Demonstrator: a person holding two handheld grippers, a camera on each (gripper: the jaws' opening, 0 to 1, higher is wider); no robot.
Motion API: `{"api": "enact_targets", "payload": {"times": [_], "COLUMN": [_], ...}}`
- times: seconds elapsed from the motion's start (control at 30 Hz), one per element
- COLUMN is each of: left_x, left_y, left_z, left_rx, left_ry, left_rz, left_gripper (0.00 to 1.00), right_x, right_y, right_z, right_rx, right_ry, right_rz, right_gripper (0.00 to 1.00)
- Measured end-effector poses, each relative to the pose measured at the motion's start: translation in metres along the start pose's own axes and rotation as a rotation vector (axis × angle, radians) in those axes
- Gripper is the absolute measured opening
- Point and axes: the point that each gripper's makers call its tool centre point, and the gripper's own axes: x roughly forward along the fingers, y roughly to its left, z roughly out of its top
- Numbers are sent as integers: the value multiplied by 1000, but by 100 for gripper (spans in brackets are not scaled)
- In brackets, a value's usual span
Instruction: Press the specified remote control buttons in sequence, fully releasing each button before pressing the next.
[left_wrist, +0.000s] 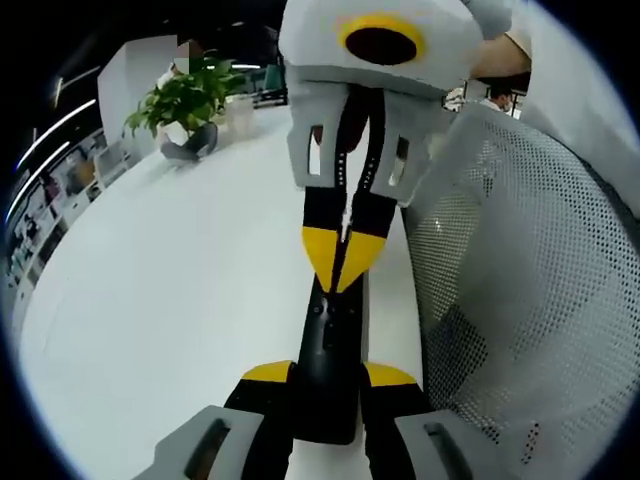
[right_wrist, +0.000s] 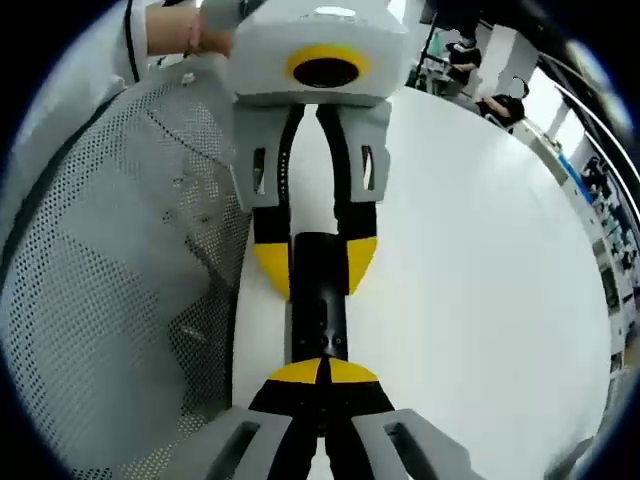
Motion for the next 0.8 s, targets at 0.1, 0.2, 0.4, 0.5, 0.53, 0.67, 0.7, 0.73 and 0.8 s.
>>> {"api": "enact_targets", "payload": {"times": [0.1, 0.2, 0.4, 0.5, 0.53, 0.67, 0.7, 0.73, 0.8], "left_x": [0, 1, 1, 1, 1, 1, 1, 1, 1], "left_y": [0, -1, -1, -1, -1, -1, -1, -1, -1], "left_z": [1, 1, 1, 1, 1, 1, 1, 1, 1], "left_rx": [7, 12, 19, 14, 11, 5, 5, 6, 5], "left_ry": [-5, -4, -2, 0, -2, -13, -13, -13, -13], "left_rz": [-10, -11, -15, -13, -12, -9, -9, -9, -9], "left_gripper": [25, 25, 25, 25, 25, 25, 25, 25, 25], "right_x": [-1, -3, -1, 0, 0, -2, -2, -3, -3], "right_y": [-1, -1, -1, -1, -1, -1, -1, -2, -1], "right_z": [-4, -9, -7, -7, -7, -8, -8, -8, -9], "right_rx": [-6, 0, 13, 22, 18, 57, 68, 74, 68], "right_ry": [10, 22, 42, 77, 81, 53, 41, 33, 11], "right_rz": [0, -9, -36, -59, -65, -87, -91, -93, -97], "right_gripper": [0, 0, 0, 0, 0, 0, 0, 0, 0]}}
